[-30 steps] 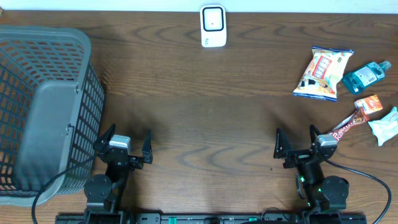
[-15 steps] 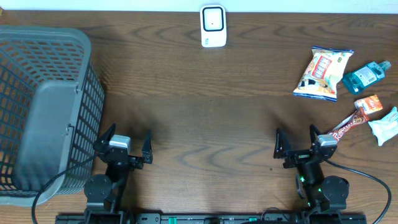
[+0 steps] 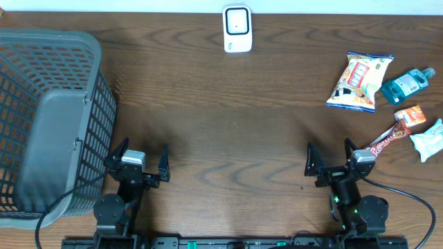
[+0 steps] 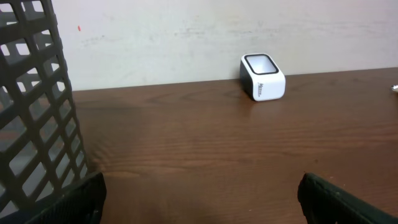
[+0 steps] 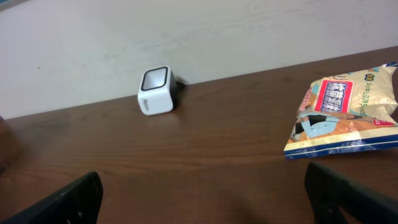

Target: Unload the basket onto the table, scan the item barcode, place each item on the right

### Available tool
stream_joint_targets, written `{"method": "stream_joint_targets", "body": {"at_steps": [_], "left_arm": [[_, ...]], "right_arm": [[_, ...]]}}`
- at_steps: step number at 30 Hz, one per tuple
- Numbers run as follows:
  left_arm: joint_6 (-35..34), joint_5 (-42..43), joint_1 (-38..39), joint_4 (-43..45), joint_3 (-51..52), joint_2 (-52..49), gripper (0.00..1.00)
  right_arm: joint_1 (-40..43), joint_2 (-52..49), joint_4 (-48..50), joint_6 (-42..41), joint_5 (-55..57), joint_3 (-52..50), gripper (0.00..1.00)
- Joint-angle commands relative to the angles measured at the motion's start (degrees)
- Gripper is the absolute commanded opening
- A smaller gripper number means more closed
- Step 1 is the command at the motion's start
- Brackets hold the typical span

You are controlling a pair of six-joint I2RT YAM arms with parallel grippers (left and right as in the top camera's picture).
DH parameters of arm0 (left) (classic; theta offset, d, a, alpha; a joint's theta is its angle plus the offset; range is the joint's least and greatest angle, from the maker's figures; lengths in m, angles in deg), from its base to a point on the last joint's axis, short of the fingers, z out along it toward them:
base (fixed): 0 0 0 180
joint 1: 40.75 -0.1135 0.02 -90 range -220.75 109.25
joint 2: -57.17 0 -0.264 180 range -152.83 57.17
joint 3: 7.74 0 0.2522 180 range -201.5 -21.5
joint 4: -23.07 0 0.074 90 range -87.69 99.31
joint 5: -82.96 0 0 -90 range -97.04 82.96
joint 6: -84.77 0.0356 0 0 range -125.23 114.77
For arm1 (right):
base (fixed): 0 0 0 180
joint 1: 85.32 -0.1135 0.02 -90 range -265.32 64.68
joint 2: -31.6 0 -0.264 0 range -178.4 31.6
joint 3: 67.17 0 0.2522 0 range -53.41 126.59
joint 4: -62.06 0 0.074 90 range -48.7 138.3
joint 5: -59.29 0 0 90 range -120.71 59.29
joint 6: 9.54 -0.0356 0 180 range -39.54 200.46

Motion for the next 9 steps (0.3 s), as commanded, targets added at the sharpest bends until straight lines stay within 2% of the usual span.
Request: {"method": "stream_joint_targets", "body": {"at_steps": [1, 9], "left_arm": [[-0.3, 0.1, 0.0, -1.8, 1.0, 0.5, 0.99], [-0.3, 0.1, 0.0, -1.8, 1.0, 0.5, 0.98]], "right_arm": [[-0.6, 0.3, -0.3, -0.3, 0.3, -0.1, 0.99], [-0.6, 0.3, -0.3, -0.3, 0.3, -0.1, 0.99]]}}
